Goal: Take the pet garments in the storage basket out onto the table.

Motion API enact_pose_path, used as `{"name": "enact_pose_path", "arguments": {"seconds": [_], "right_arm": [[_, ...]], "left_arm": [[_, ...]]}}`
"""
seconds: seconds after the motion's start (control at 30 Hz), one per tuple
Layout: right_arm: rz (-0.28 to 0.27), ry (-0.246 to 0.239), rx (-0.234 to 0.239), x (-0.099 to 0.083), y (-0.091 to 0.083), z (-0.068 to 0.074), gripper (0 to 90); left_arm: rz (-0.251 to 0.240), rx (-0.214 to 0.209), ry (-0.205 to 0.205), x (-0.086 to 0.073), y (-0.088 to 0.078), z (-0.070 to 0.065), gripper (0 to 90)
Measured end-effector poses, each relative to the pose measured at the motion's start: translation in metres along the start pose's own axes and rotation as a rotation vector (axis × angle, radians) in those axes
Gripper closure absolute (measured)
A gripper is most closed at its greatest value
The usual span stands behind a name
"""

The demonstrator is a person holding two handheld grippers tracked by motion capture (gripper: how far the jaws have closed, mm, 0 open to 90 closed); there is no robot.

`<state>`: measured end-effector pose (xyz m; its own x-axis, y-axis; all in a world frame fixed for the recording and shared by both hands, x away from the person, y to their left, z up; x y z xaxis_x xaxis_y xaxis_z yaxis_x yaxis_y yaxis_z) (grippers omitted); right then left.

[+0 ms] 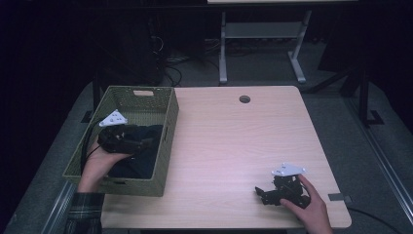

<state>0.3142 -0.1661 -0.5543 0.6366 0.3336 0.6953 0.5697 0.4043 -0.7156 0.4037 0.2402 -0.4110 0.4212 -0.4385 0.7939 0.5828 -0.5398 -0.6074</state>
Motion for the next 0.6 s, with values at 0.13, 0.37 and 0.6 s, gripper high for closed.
{"name": "enact_pose_path", "arguments": {"seconds": [0.13, 0.37, 0.6], "right_arm": [[0.000, 0.000, 0.000, 0.000, 0.000, 0.000, 0.0], [0.000, -0.001, 0.000, 0.000, 0.000, 0.000, 0.0], [0.000, -0.001, 0.001, 0.000, 0.000, 0.000, 0.0]], "left_arm": [[0.020, 0.025, 0.004, -0.006, -0.001, 0.008, 14.5], [0.060, 0.071, 0.014, -0.016, -0.001, 0.022, 14.4], [0.119, 0.084, 0.031, -0.028, 0.006, 0.029, 14.4]]}}
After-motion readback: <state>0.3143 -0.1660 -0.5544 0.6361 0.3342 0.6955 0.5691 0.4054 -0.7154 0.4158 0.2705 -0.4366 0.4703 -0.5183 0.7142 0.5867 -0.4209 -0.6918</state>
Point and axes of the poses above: each handheld gripper's, and its own axes: y roughly forward along the jaws, x roughly out of its top, z roughly to its left, the point moved 10 cm from there along y, roughly forward along the jaws, and after that the axes turned 3 degrees about y, right-handed, at the moved point
